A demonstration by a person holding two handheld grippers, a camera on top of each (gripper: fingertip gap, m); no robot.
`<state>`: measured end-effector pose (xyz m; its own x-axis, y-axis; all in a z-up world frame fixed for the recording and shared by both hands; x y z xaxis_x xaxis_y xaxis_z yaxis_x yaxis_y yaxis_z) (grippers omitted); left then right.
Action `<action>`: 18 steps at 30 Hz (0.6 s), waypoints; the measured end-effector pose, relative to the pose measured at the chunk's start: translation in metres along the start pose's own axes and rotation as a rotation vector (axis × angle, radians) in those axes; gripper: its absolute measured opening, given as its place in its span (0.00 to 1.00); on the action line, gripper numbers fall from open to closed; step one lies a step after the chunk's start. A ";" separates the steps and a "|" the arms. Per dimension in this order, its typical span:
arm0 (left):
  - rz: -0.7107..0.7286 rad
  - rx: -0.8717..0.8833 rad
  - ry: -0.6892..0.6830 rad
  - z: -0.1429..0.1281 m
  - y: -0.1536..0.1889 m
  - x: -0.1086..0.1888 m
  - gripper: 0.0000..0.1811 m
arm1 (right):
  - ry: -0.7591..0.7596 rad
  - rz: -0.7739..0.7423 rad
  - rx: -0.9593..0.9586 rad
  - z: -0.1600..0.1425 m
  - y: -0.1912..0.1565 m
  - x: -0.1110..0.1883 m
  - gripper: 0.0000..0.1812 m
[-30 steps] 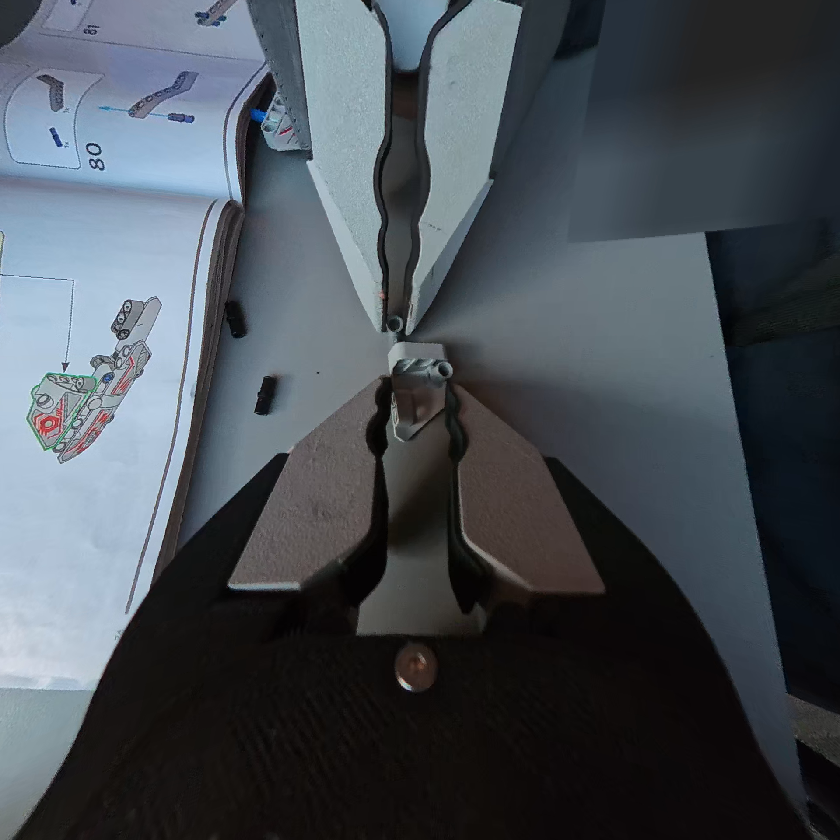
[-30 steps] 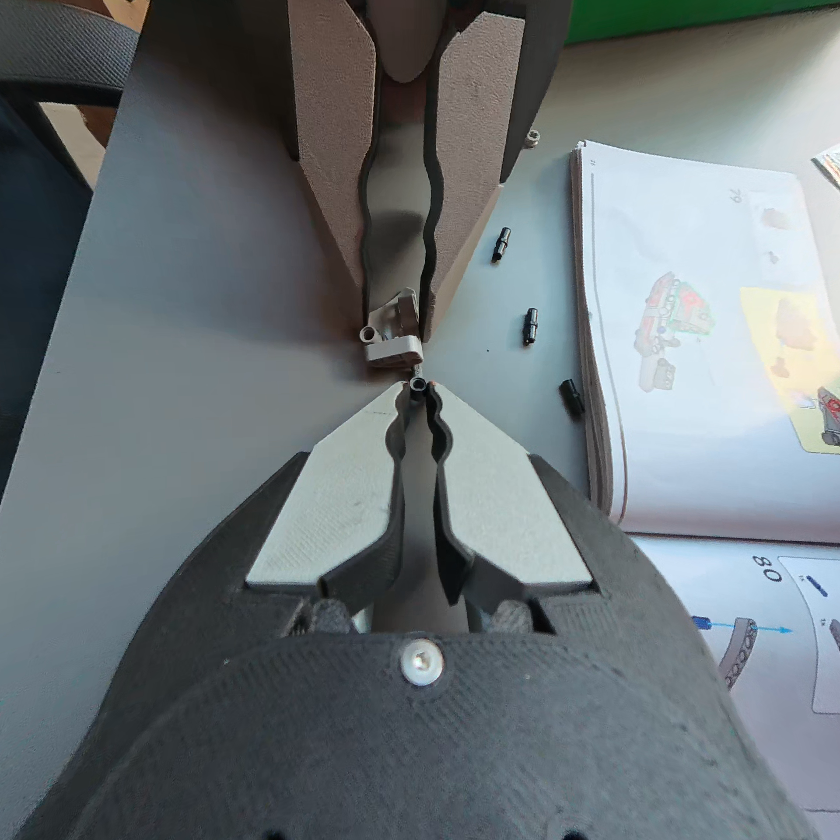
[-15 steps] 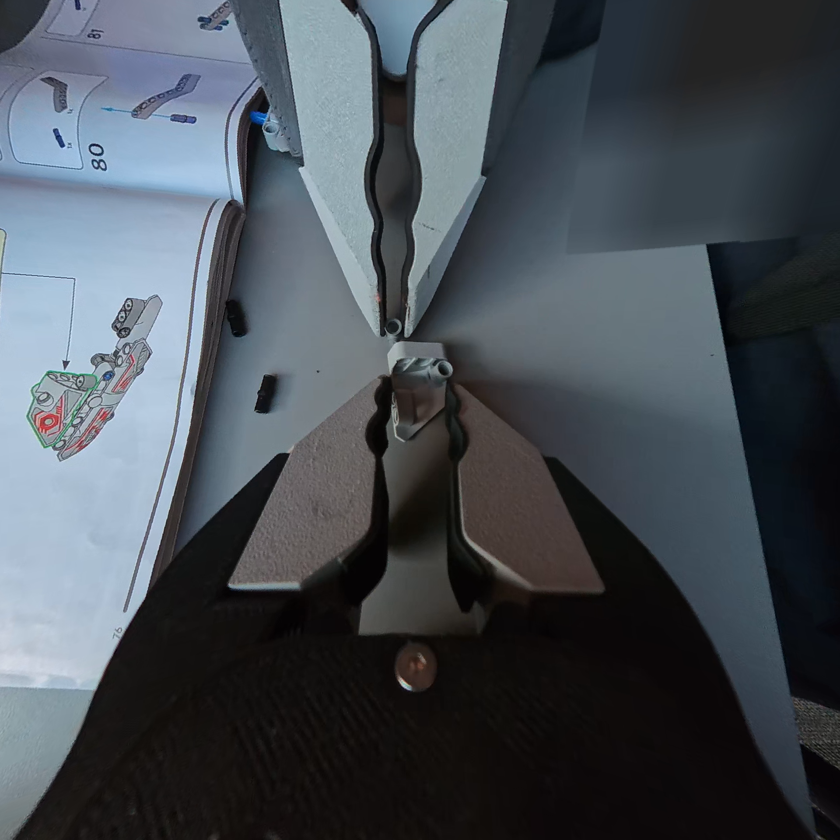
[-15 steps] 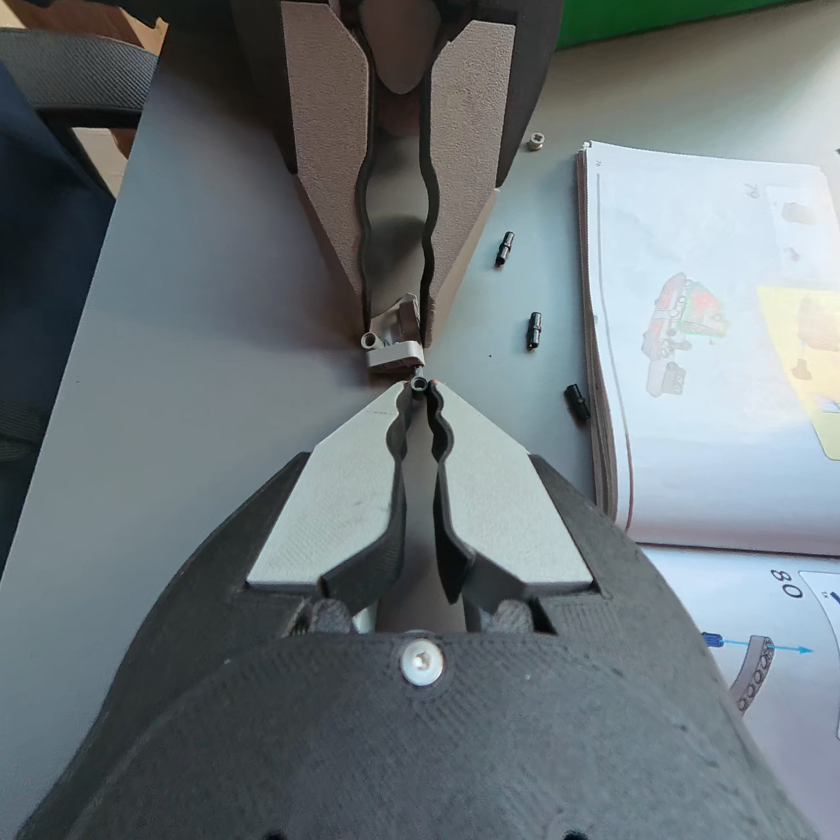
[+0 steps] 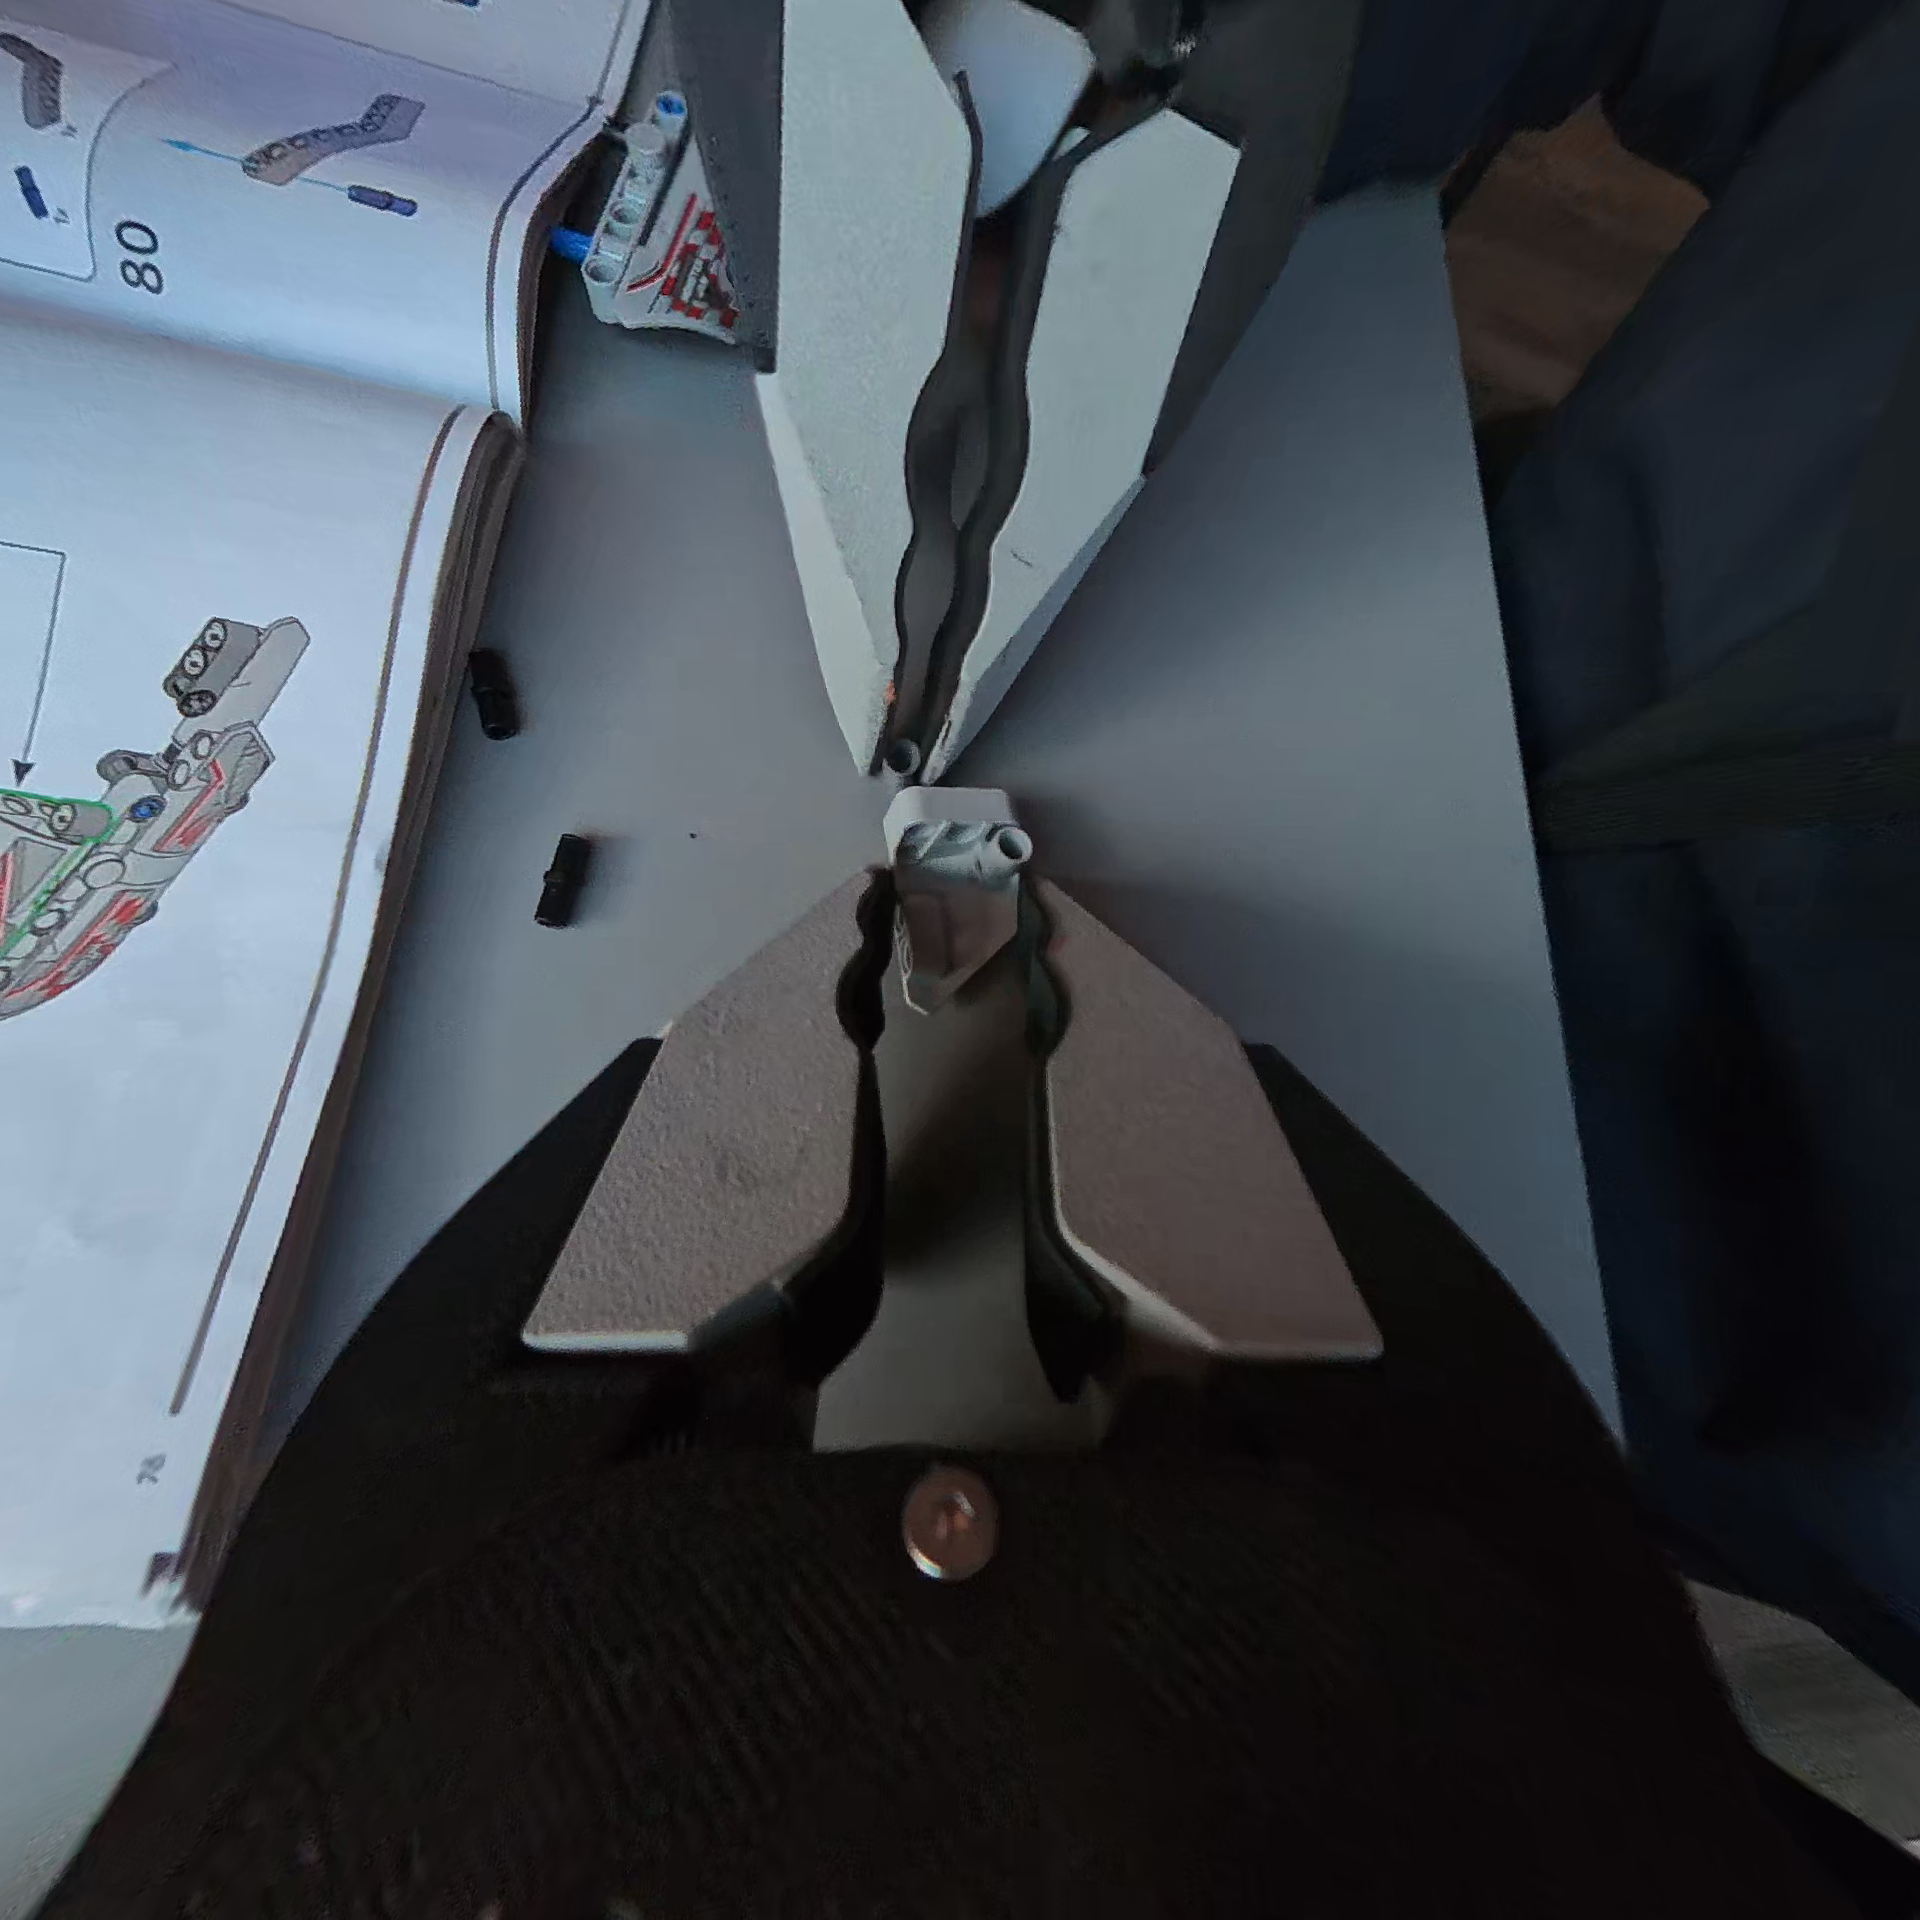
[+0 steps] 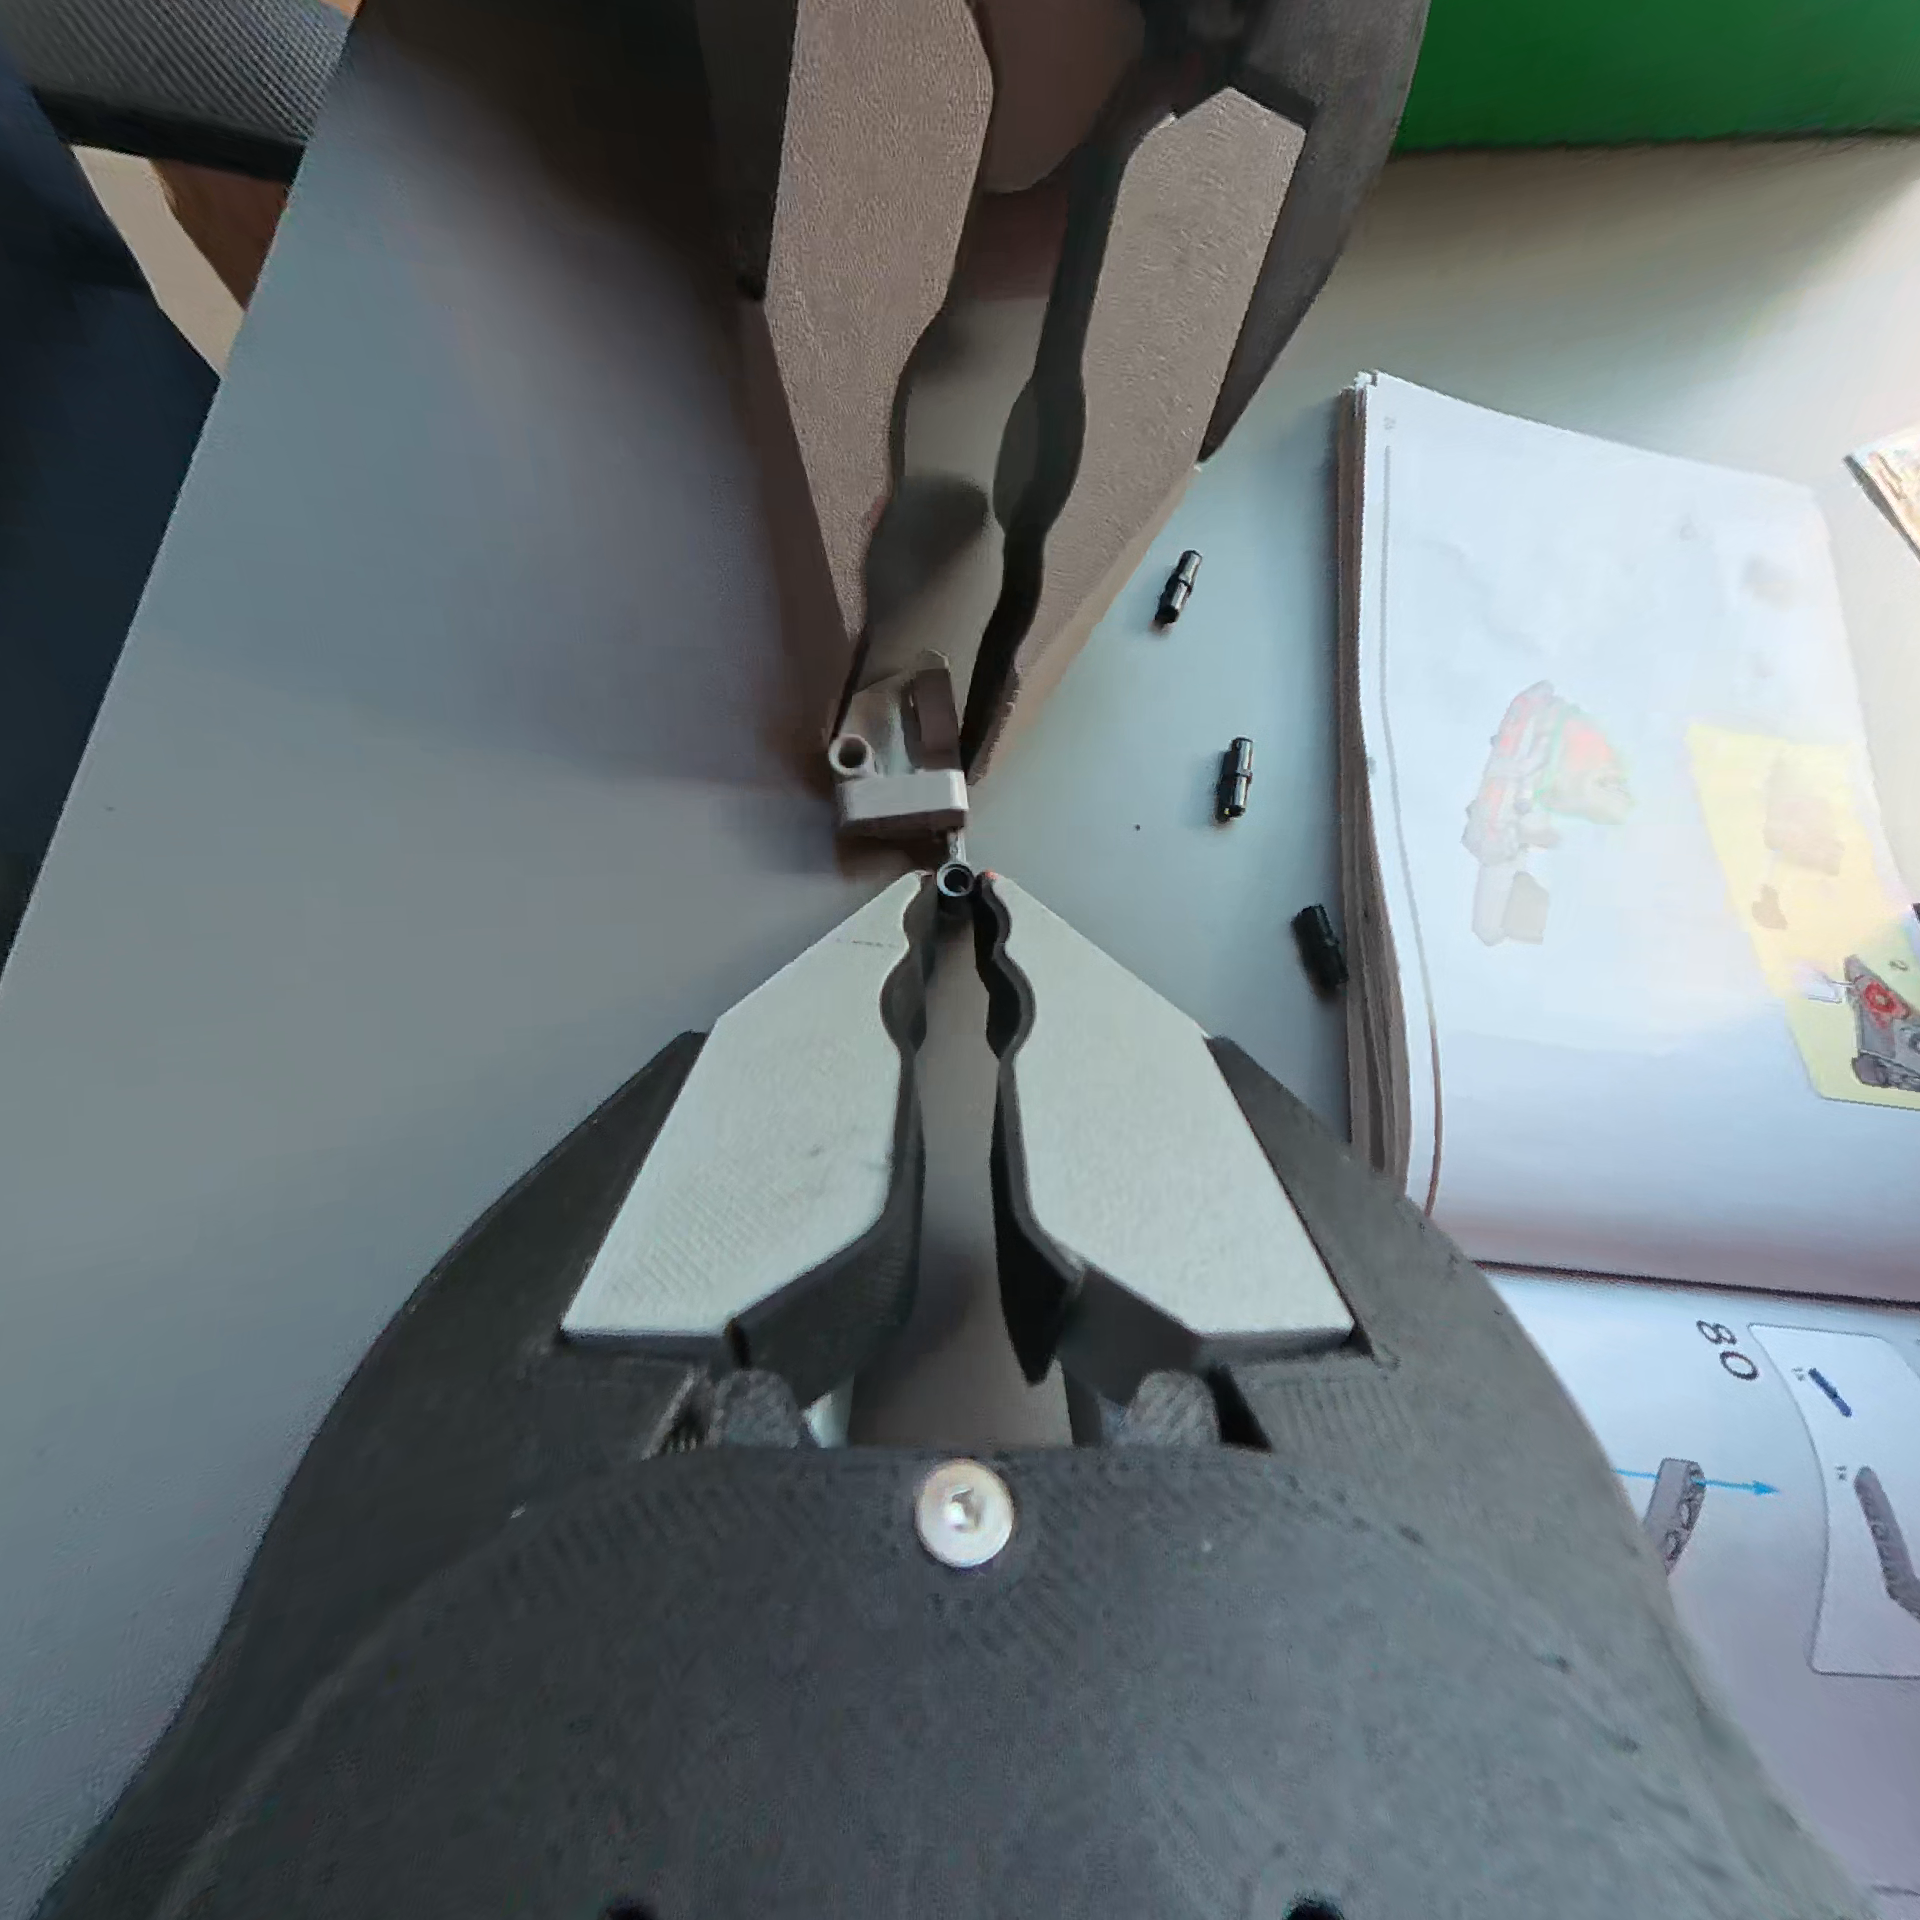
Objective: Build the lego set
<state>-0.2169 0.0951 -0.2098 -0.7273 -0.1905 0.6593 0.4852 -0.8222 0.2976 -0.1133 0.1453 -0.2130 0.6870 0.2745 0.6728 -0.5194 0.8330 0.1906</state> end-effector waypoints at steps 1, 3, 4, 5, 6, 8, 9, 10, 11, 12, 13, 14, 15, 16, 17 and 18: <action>-0.021 0.030 0.002 0.000 0.000 0.000 0.12 | -0.003 -0.004 -0.001 -0.001 0.001 0.001 0.02; -0.081 0.110 0.005 0.000 -0.001 0.001 0.12 | 0.002 0.008 0.042 -0.003 -0.002 0.005 0.02; -0.108 0.144 0.006 -0.001 -0.001 0.001 0.12 | 0.003 -0.002 0.087 -0.004 -0.004 0.006 0.02; -0.124 0.169 0.006 -0.001 -0.002 0.002 0.12 | 0.001 -0.032 0.142 -0.005 -0.007 0.008 0.02; -0.129 0.189 0.011 -0.001 -0.003 0.003 0.12 | -0.005 -0.066 0.204 -0.006 -0.010 0.009 0.02; -0.130 0.221 0.022 -0.001 -0.005 0.003 0.12 | -0.030 -0.140 0.330 -0.005 -0.016 0.010 0.02; -0.133 0.231 0.026 -0.001 -0.005 0.004 0.12 | -0.039 -0.173 0.382 -0.004 -0.019 0.010 0.02; -0.137 0.242 0.029 -0.002 -0.005 0.004 0.12 | -0.047 -0.202 0.422 -0.004 -0.021 0.009 0.02; -0.143 0.252 0.033 -0.002 -0.006 0.005 0.12 | -0.054 -0.225 0.448 -0.003 -0.022 0.008 0.02; -0.151 0.264 0.036 -0.003 -0.006 0.006 0.12 | -0.059 -0.236 0.459 -0.003 -0.023 0.008 0.02; -0.162 0.275 0.038 -0.003 -0.005 0.006 0.12 | -0.063 -0.239 0.459 -0.003 -0.023 0.008 0.02; -0.175 0.287 0.040 -0.003 -0.005 0.006 0.12 | -0.064 -0.237 0.452 -0.003 -0.023 0.008 0.02; -0.189 0.300 0.043 -0.003 -0.005 0.007 0.12 | -0.066 -0.231 0.445 -0.003 -0.023 0.009 0.02; -0.207 0.314 0.044 -0.004 -0.004 0.007 0.12 | -0.067 -0.222 0.437 -0.004 -0.023 0.010 0.02; -0.212 0.324 0.043 -0.004 -0.005 0.007 0.12 | -0.062 -0.206 0.427 -0.004 -0.024 0.010 0.02; -0.208 0.326 0.042 -0.004 -0.005 0.006 0.12 | -0.054 -0.186 0.414 -0.004 -0.025 0.011 0.02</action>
<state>-0.2259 0.0957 -0.2098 -0.8427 -0.0651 0.5344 0.4489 -0.6330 0.6307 -0.0905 0.1296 -0.2132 0.7664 0.1036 0.6339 -0.5563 0.6005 0.5744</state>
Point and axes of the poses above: each gripper's, where its closed fingertips meet, x back along the fingers, z out of its top, y = z × x across the jaws, the point moved 7 cm from there along x, back along the fingers, and after that the axes turned 6 degrees about x, right-handed, at the moved point
